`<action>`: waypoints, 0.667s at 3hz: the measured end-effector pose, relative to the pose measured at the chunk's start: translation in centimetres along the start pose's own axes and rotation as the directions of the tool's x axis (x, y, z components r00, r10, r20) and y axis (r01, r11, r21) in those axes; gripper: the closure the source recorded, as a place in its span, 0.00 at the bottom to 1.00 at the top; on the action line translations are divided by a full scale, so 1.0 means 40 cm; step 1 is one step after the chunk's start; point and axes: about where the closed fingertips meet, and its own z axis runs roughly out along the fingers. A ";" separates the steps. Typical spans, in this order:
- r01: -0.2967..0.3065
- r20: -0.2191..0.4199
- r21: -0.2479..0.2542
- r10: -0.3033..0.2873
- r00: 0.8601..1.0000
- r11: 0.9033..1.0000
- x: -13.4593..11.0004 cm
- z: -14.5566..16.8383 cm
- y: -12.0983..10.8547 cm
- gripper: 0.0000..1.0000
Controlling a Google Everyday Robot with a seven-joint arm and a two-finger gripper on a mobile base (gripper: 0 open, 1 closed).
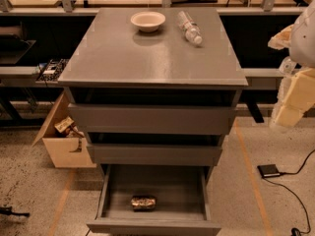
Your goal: Pick orange can from bottom drawer and place on counter
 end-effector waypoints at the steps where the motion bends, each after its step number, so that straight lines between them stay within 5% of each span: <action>1: 0.000 0.000 0.000 0.000 1.000 1.000 0.000 0.000 0.000 0.00; 2: -0.005 -0.005 -0.022 0.005 1.000 1.000 0.002 0.013 0.002 0.00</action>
Offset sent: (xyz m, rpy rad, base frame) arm 0.0011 -0.0008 -0.0181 0.0031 0.0777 -0.0022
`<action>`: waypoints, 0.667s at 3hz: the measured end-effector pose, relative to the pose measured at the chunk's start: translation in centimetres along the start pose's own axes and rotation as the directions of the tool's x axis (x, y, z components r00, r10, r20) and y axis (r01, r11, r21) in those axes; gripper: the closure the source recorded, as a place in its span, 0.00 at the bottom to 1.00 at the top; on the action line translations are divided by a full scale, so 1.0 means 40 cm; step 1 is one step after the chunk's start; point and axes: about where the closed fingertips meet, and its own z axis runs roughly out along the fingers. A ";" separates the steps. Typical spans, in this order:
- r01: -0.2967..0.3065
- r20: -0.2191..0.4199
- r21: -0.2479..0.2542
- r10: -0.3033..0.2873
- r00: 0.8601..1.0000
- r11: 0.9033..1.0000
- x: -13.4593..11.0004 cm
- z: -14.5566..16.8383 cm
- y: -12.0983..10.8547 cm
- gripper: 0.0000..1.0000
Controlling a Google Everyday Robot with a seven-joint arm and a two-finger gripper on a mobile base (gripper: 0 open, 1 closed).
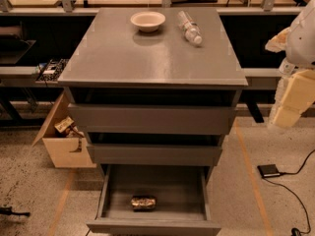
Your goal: Pick orange can from bottom drawer and place on counter
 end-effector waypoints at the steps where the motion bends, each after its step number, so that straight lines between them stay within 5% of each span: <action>1: 0.009 0.039 -0.100 -0.005 0.999 0.995 0.006 0.105 0.034 0.00; 2: 0.037 0.117 -0.199 -0.014 0.993 0.979 0.007 0.248 0.097 0.00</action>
Offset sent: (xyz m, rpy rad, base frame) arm -0.0151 0.0366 -0.1831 0.2599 0.2401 0.1614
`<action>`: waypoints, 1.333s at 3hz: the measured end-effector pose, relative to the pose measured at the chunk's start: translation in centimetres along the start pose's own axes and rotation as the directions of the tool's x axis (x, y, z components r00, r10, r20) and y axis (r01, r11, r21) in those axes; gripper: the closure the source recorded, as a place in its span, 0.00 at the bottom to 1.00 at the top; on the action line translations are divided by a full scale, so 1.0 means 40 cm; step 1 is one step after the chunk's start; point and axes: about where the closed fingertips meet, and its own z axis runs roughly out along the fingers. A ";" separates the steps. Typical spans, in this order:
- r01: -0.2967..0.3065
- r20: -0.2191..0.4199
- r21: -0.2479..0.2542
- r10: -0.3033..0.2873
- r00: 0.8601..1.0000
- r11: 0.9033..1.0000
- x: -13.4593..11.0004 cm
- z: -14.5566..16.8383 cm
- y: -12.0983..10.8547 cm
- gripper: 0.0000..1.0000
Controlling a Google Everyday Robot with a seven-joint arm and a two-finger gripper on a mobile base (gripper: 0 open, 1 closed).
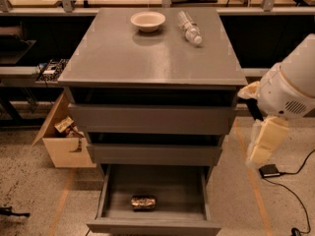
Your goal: Pick orange can from bottom drawer and place on counter
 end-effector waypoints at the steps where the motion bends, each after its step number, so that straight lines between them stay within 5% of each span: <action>1: -0.001 0.093 -0.039 0.005 0.996 0.999 0.028 0.191 0.050 0.00; 2: -0.026 0.132 -0.021 0.029 0.991 0.999 0.054 0.313 0.072 0.00; 4: 0.007 0.134 -0.012 -0.005 0.991 1.000 0.054 0.402 0.053 0.00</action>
Offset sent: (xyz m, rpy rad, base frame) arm -0.0257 0.0272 -0.1812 0.1879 0.0030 -0.0354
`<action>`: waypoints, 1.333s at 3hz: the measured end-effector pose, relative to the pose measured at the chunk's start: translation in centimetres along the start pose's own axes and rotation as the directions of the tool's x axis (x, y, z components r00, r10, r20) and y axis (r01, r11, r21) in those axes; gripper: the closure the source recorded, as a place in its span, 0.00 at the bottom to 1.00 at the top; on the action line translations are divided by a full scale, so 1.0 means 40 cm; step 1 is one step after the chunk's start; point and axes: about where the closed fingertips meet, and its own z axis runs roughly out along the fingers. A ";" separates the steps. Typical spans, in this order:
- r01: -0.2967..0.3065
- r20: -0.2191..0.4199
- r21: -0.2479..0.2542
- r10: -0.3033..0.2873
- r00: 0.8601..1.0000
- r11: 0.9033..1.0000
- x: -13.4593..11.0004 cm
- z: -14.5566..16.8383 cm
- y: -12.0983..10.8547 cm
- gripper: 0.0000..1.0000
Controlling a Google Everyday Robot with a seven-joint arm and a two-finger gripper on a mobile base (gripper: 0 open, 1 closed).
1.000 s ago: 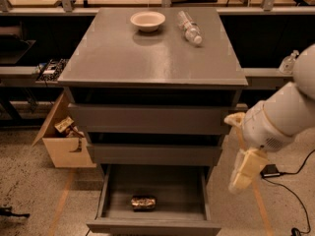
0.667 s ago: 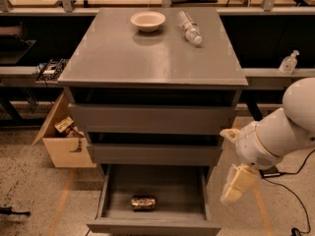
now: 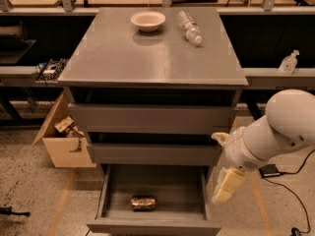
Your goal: Pick orange can from bottom drawer and place on counter
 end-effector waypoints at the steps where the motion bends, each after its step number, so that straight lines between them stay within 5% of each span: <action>1: 0.010 0.037 0.013 -0.010 0.999 1.000 0.030 0.087 -0.034 0.00; 4: -0.013 0.135 -0.014 0.015 0.991 1.000 0.098 0.351 -0.123 0.00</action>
Offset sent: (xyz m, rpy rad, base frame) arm 0.0595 0.0035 -0.1263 0.1318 -0.0398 -0.0131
